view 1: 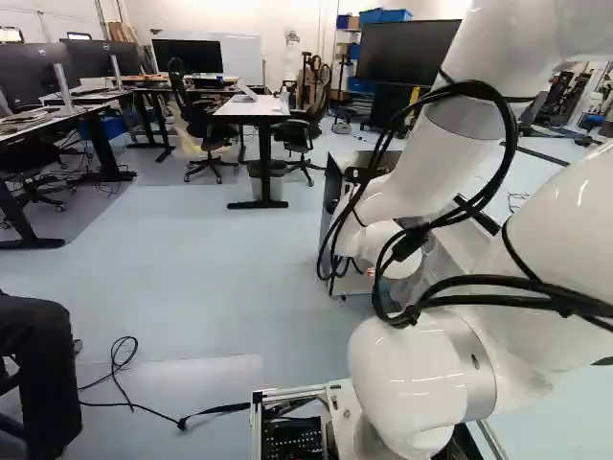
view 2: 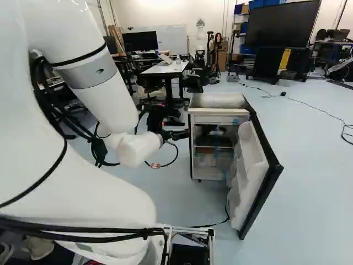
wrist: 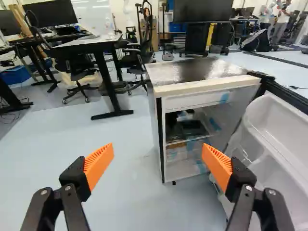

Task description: Open the fridge door

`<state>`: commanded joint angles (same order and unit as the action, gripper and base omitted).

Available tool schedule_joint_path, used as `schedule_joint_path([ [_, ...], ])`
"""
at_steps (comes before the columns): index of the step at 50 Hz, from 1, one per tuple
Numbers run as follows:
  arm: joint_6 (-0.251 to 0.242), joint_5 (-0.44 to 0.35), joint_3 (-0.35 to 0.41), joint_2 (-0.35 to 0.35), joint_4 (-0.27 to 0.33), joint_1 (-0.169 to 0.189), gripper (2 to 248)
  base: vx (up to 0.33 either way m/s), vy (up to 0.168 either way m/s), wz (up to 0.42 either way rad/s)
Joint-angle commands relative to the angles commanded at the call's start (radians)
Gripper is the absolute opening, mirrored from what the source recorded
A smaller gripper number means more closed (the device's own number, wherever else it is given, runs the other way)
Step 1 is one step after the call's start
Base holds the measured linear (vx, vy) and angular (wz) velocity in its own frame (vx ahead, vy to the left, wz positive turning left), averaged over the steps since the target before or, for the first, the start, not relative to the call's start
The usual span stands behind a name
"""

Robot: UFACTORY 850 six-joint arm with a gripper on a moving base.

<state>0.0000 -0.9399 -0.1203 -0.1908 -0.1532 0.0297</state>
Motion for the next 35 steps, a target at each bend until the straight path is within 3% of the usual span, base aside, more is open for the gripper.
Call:
schedule_joint_path([
  [35, 0.0, 0.06, 0.029, -0.079, 0.137, -0.026, 247, 0.0, 0.0, 0.0],
])
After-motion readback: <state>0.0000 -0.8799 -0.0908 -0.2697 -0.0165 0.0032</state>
